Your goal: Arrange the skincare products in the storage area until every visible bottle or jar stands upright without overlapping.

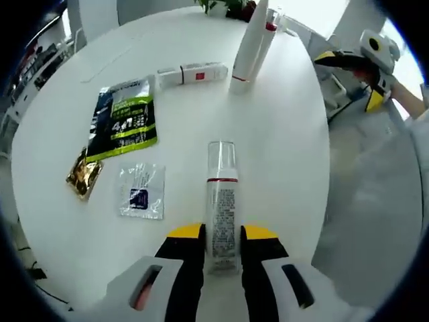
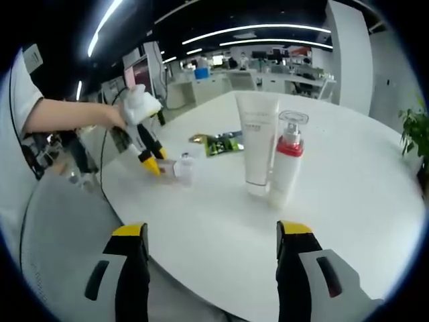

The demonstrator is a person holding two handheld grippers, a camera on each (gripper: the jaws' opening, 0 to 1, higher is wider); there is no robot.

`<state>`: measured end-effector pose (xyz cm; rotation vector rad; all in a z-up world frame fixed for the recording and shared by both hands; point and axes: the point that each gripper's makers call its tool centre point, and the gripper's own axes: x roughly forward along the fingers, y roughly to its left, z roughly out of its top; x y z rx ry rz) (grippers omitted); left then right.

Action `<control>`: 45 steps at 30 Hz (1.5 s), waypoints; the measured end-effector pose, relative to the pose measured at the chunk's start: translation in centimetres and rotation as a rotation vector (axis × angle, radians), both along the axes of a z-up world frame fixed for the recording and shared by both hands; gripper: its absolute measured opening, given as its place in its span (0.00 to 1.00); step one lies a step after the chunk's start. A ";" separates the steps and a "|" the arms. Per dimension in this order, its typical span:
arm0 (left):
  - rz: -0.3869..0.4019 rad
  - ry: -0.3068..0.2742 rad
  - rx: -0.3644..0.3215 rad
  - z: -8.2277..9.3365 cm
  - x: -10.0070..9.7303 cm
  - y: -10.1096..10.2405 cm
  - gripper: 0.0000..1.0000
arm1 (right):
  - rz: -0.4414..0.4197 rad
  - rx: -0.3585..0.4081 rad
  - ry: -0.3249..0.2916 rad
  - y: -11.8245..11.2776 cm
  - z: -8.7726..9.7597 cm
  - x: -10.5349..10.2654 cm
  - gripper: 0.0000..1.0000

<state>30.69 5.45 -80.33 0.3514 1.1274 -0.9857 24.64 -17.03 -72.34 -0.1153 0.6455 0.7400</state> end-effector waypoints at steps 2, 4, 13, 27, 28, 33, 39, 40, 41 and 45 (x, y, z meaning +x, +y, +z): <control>0.085 0.036 -0.092 1.3 -0.5 -1.2 0.20 | 0.000 0.014 -0.005 0.1 0.3 0.0 0.76; 0.141 0.055 -0.177 2.3 -0.5 -1.9 0.20 | 0.002 0.047 -0.005 0.4 0.7 0.0 0.75; 0.216 0.083 -0.522 7.7 -2.4 -5.8 0.20 | 0.034 0.355 0.009 3.3 5.0 -0.4 0.73; 0.135 0.071 -0.826 15.7 -7.8 -11.4 0.20 | 0.086 0.766 0.079 7.1 11.3 -1.2 0.56; 0.133 0.068 -0.841 16.0 -8.1 -11.6 0.20 | 0.093 0.786 0.094 7.4 11.5 -1.3 0.55; 0.133 0.054 -0.879 17.0 -8.9 -12.3 0.20 | 0.139 0.821 0.117 8.9 12.2 -2.0 0.49; 0.163 0.048 -0.956 18.5 -9.4 -12.6 0.20 | 0.162 0.910 0.149 9.8 13.6 -2.1 0.45; 0.164 0.046 -0.963 18.7 -9.5 -12.6 0.20 | 0.163 0.915 0.152 9.8 13.7 -2.2 0.44; 0.166 0.041 -0.972 19.0 -9.7 -12.6 0.20 | 0.166 0.924 0.159 10.0 13.8 -2.2 0.43; 0.173 0.042 -0.999 19.6 -10.2 -12.6 0.20 | 0.188 0.962 0.184 10.5 14.4 -2.6 0.40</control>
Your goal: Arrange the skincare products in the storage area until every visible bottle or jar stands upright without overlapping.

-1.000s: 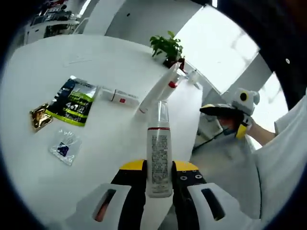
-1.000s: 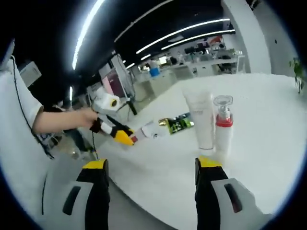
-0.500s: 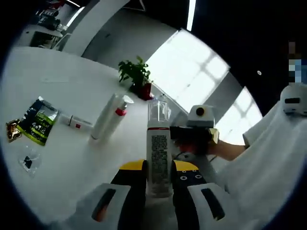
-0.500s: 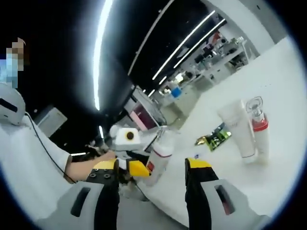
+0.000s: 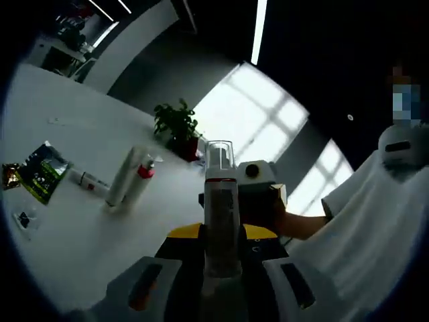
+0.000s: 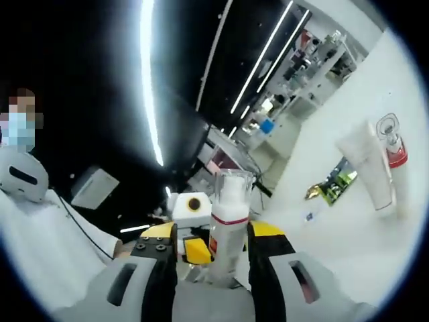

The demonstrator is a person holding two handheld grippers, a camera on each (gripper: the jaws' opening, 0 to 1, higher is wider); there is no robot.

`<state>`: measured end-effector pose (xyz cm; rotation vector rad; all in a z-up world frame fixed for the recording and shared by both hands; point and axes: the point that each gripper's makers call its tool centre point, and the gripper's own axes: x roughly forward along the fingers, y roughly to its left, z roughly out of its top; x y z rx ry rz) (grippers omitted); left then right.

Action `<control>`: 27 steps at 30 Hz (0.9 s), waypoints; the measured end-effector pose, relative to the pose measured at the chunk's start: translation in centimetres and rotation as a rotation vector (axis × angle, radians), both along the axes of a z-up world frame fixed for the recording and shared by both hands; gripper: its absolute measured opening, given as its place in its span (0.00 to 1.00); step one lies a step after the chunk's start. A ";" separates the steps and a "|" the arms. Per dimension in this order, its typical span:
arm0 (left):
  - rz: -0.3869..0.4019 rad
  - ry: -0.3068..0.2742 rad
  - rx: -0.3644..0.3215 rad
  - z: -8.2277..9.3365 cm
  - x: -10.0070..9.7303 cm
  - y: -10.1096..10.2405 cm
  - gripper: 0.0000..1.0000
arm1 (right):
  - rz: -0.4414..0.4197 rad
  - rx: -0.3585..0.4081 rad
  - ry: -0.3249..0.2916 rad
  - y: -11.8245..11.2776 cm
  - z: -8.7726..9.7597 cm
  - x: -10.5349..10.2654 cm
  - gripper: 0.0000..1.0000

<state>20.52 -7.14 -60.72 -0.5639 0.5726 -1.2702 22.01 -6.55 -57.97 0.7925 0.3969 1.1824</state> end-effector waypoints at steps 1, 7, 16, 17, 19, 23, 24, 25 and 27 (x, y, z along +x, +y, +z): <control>0.003 0.000 -0.005 0.1 -0.1 0.0 0.20 | 0.002 0.010 0.006 0.1 0.1 0.0 0.40; 0.014 0.007 -0.041 0.8 -0.5 0.0 0.20 | 0.025 0.048 0.026 0.7 0.5 -0.4 0.36; 0.001 0.011 -0.069 1.7 -1.3 -0.6 0.20 | 0.036 0.043 0.025 1.1 0.4 -1.0 0.25; -0.002 0.014 -0.082 1.9 -1.4 -0.7 0.20 | 0.027 0.044 0.024 0.9 0.4 -0.9 0.23; 0.003 0.018 -0.084 1.9 -1.4 -0.7 0.20 | 0.026 0.055 0.030 0.8 0.5 -1.0 0.23; -0.008 0.025 -0.087 2.0 -1.6 -0.9 0.20 | 0.030 0.053 0.026 0.7 0.6 -1.2 0.22; -0.010 0.024 -0.087 2.0 -1.6 -0.9 0.20 | 0.030 0.053 0.022 0.7 0.6 -1.3 0.22; -0.012 0.024 -0.086 2.0 -1.7 -0.9 0.20 | 0.028 0.054 0.019 0.6 0.7 -1.3 0.22; -0.015 0.030 -0.089 2.0 -1.7 -1.0 0.20 | 0.021 0.059 0.019 0.5 0.7 -1.3 0.22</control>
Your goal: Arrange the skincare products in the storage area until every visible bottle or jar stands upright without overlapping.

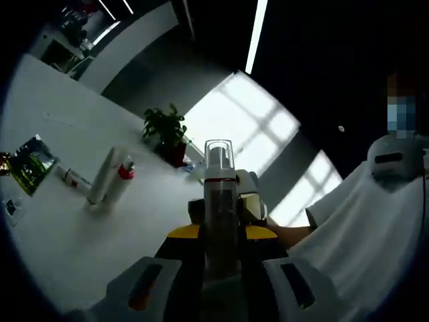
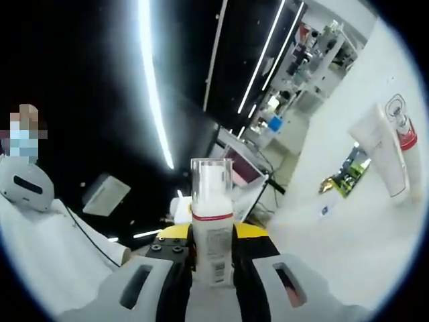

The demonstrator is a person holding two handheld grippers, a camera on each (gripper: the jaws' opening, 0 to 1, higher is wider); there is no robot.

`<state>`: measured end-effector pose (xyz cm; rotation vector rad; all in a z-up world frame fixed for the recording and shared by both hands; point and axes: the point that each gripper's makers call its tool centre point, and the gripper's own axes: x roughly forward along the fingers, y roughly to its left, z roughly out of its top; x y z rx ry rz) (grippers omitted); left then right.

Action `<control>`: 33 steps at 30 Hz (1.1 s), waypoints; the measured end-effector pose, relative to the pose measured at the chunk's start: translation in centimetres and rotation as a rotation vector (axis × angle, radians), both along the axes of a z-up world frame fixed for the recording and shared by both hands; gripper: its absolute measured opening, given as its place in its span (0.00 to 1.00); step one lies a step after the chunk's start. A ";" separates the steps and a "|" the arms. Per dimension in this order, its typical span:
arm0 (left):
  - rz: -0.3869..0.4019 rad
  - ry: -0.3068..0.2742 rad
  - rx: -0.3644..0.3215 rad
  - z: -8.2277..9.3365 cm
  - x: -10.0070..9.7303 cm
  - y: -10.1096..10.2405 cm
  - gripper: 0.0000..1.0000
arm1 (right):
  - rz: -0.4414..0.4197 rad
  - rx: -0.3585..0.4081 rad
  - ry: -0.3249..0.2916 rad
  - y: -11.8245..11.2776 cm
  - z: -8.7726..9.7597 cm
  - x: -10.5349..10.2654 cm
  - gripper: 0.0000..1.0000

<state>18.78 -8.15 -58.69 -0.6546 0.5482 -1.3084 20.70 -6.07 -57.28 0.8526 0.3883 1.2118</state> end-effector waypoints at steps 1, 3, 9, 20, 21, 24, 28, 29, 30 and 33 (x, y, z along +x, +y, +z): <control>-0.001 0.003 -0.003 0.0 0.0 0.0 0.20 | 0.000 0.001 0.000 0.0 0.0 0.0 0.22; 0.000 0.022 -0.013 0.0 0.0 -0.2 0.20 | -0.010 0.004 -0.003 -0.2 0.0 0.1 0.21; 0.007 0.042 -0.037 0.0 -0.1 -0.6 0.20 | -0.015 0.003 -0.002 -0.5 0.1 0.2 0.21; -0.008 0.014 0.113 -2.7 -0.9 0.1 0.25 | -0.021 -0.104 -0.071 -1.7 -1.1 0.7 0.20; -0.009 0.007 0.139 -3.0 -1.0 0.3 0.28 | -0.012 -0.140 -0.089 -1.8 -1.5 0.7 0.20; -0.027 -0.038 0.249 -3.9 -1.1 1.4 0.34 | 0.005 -0.214 -0.129 -1.8 -2.4 0.4 0.20; -0.049 -0.077 0.298 -3.4 -0.9 2.1 0.38 | 0.056 -0.339 -0.199 -1.6 -4.1 -0.2 0.20; -0.055 -0.096 0.313 -3.1 -0.8 2.2 0.39 | 0.066 -0.359 -0.212 -1.5 -4.4 -0.3 0.20; -0.060 -0.108 0.326 -3.0 -0.7 2.4 0.39 | 0.079 -0.386 -0.233 -1.4 -4.8 -0.4 0.20; -0.089 -0.171 0.389 -2.6 -0.4 2.7 0.39 | 0.118 -0.440 -0.283 -0.9 -5.6 -0.9 0.20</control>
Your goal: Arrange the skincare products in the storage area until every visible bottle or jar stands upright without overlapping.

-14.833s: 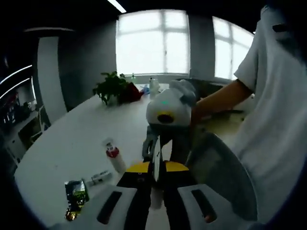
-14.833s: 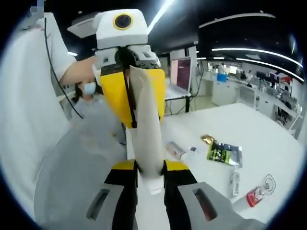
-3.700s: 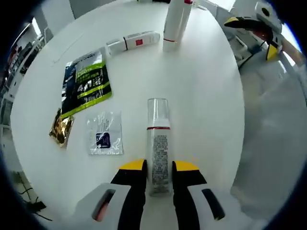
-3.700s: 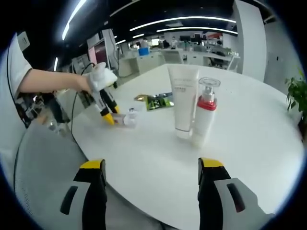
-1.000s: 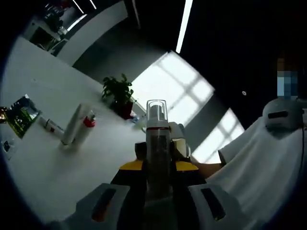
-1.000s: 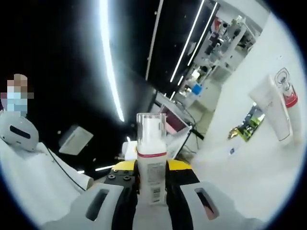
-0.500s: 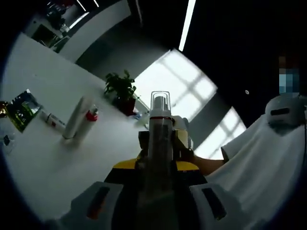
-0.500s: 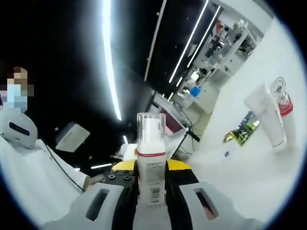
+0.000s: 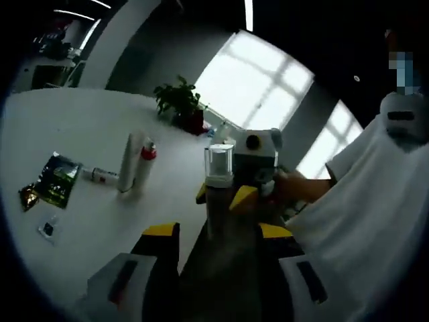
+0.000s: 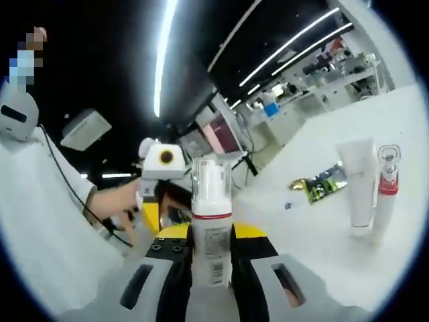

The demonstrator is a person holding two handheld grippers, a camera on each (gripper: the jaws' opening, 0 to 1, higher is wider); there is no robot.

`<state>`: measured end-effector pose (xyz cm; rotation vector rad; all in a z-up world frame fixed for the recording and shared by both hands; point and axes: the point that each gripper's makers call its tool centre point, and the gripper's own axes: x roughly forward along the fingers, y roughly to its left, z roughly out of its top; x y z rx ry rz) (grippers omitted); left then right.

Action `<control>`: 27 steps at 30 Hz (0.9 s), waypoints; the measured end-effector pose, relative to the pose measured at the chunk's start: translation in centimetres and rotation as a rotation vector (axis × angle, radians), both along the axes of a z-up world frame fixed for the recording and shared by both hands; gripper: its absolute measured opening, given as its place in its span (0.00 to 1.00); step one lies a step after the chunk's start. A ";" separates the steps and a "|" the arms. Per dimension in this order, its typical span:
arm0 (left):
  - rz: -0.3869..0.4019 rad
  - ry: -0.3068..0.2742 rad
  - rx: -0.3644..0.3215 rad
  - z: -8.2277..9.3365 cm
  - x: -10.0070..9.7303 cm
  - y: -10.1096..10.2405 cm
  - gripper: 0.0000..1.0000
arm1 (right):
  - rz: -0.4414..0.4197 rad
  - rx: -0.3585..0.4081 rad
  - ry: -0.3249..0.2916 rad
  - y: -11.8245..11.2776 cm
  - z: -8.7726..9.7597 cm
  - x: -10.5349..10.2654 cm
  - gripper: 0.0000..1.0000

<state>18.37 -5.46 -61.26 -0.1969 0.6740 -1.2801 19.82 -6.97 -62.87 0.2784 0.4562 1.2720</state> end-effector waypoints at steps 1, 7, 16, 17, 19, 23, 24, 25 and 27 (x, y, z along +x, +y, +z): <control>-0.013 -0.015 0.021 0.1 0.1 0.1 0.39 | 0.019 -0.028 -0.023 0.2 -0.3 -0.2 0.20; -0.066 -0.092 0.097 0.6 0.8 -0.5 0.36 | 0.110 -0.160 -0.145 1.1 -1.7 -0.8 0.20; -0.181 -0.185 0.229 -1.2 0.4 -1.2 0.35 | 0.205 -0.297 -0.272 1.6 -3.4 -1.5 0.21; -0.191 -0.193 0.238 -1.3 0.3 -1.3 0.35 | 0.208 -0.298 -0.276 1.6 -3.4 -1.5 0.21; -0.209 -0.207 0.264 -1.7 0.2 -1.5 0.34 | 0.216 -0.308 -0.287 1.7 -3.6 -1.5 0.21; -0.226 -0.240 0.294 -2.2 0.5 -1.7 0.32 | 0.226 -0.317 -0.300 1.8 -3.7 -1.5 0.21; -0.228 -0.247 0.299 -2.3 0.6 -1.7 0.31 | 0.228 -0.319 -0.300 1.9 -3.7 -1.6 0.21; -0.229 -0.253 0.302 -2.3 0.6 -1.8 0.30 | 0.229 -0.321 -0.301 1.9 -3.8 -1.6 0.21; -0.235 -0.268 0.310 -2.3 0.8 -1.9 0.29 | 0.232 -0.327 -0.304 1.9 -3.9 -1.5 0.21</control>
